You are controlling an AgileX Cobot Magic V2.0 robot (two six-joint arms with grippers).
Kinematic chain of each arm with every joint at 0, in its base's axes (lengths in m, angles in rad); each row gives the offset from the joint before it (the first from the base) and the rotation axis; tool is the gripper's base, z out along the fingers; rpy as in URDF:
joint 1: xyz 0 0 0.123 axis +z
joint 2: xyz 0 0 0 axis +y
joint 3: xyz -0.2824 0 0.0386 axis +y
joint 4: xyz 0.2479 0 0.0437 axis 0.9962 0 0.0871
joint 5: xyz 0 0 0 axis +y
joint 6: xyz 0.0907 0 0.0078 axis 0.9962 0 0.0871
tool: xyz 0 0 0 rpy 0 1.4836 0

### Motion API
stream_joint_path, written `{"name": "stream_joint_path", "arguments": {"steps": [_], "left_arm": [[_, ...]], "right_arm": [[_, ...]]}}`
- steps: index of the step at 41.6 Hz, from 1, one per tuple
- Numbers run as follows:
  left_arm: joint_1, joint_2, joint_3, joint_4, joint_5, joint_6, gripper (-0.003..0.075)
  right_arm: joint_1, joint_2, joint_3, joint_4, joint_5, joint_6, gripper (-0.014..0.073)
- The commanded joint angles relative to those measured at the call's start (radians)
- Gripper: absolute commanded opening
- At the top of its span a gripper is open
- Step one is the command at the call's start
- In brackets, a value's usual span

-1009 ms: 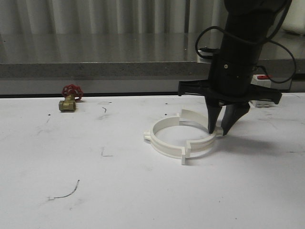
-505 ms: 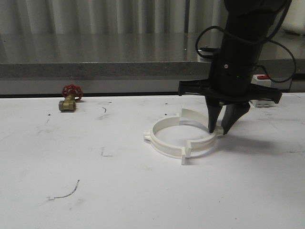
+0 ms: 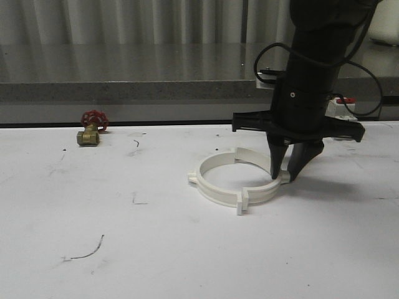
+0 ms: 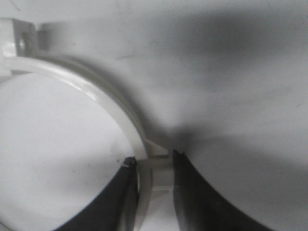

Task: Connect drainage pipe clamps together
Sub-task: 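Press the held half against the first half to close the ring, then open the right gripper and lift it away from the ring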

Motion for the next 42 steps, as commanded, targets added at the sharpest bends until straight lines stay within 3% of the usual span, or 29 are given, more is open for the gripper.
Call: {"name": "stream_joint_path", "arguments": {"steps": [1,10,20,42], "left_arm": [[0.001,0.001,-0.028,-0.009,-0.066,-0.003,0.0283],[0.001,0.001,-0.028,-0.009,-0.066,-0.003,0.0283],[0.001,0.001,-0.028,-0.009,-0.066,-0.003,0.0283],[0.001,0.001,-0.028,-0.009,-0.066,-0.003,0.0283]], "right_arm": [[-0.004,-0.048,-0.027,-0.001,-0.019,-0.001,0.0174],[-0.003,-0.048,-0.027,-0.001,-0.011,-0.001,0.0185],[-0.003,-0.048,-0.027,-0.001,-0.011,-0.001,0.0302],[-0.003,-0.111,-0.028,0.023,-0.016,-0.001,0.0300]]}}
